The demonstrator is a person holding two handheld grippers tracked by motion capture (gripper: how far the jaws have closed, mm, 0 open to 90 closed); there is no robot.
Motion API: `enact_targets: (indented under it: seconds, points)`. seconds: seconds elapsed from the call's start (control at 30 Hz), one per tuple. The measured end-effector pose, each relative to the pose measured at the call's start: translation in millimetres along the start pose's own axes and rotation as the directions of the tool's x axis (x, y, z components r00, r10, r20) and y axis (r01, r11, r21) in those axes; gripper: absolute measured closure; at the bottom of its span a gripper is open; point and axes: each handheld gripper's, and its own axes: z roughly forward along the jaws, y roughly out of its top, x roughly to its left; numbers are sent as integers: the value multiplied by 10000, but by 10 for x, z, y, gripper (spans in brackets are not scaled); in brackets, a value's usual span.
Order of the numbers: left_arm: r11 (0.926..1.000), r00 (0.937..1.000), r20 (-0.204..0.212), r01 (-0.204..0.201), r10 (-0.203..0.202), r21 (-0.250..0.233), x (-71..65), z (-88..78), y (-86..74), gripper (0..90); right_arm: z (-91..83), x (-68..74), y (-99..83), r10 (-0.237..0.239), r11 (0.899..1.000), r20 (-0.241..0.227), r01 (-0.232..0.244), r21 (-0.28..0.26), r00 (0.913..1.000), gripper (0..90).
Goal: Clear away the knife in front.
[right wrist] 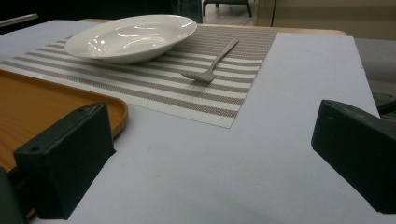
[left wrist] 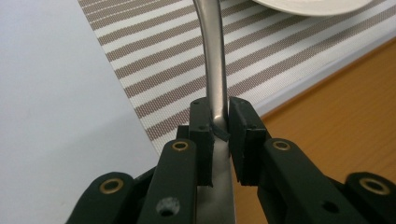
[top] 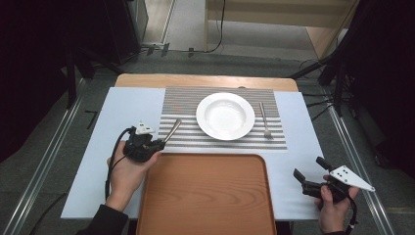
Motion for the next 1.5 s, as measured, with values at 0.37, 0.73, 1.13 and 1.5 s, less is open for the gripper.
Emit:
enact_targets:
  seconds: [0.37,0.73,1.13,1.5]
  points:
    - [9997,9998,124,152,-149,-207,-67,-149,-238,799,-1,4,-1,-33,10000,33,33,-8,10000,0]
    - [9995,9994,266,239,-233,-213,-166,-247,-512,799,-1,8,0,-46,10000,37,46,-1,10000,0]
    - [9997,9985,539,137,-127,-189,-375,-275,-720,799,-1,9,-1,-63,10000,52,63,1,10000,0]
    - [9993,9968,717,362,-357,-65,-486,-331,-905,798,-2,7,0,-47,10000,43,47,0,10000,0]
